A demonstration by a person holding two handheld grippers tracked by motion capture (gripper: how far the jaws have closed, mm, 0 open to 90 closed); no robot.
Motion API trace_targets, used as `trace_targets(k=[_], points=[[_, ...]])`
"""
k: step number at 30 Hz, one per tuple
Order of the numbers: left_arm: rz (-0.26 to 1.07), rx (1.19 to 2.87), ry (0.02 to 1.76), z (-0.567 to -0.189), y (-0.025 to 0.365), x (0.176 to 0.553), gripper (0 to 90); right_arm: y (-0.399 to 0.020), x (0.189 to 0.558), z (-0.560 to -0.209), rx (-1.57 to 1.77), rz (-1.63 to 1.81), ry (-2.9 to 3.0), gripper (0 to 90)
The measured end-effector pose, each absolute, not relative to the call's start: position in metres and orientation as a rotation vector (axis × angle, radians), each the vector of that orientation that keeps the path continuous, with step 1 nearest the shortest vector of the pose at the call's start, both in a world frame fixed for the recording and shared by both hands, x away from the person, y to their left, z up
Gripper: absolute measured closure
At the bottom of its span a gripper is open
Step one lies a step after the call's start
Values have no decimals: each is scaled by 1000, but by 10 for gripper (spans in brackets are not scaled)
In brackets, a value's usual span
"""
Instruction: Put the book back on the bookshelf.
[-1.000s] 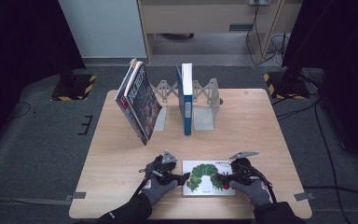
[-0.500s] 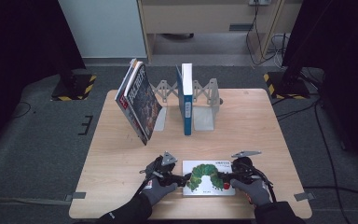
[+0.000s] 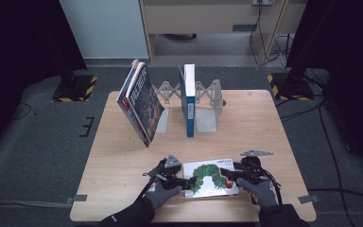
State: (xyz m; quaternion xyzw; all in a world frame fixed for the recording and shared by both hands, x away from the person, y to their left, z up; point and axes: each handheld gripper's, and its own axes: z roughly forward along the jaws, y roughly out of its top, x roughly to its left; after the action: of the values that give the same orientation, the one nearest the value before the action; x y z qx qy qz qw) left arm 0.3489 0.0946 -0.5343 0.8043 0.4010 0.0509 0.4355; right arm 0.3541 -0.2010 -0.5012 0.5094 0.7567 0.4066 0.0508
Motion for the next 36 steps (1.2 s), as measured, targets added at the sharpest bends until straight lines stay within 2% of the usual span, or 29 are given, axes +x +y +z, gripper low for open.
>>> trace_targets(k=[12,27,36], points=[[145,2046,1019,-530,92,337,236,-198,358,-505,1545,1195,2320,296],[131,2054,1017,-529,92,333,246,-192,359,-516,1574,1066,2389,281],[110,2035,1018,-530,92,338,228,-204,361,-507,1640,1255,2278,304]])
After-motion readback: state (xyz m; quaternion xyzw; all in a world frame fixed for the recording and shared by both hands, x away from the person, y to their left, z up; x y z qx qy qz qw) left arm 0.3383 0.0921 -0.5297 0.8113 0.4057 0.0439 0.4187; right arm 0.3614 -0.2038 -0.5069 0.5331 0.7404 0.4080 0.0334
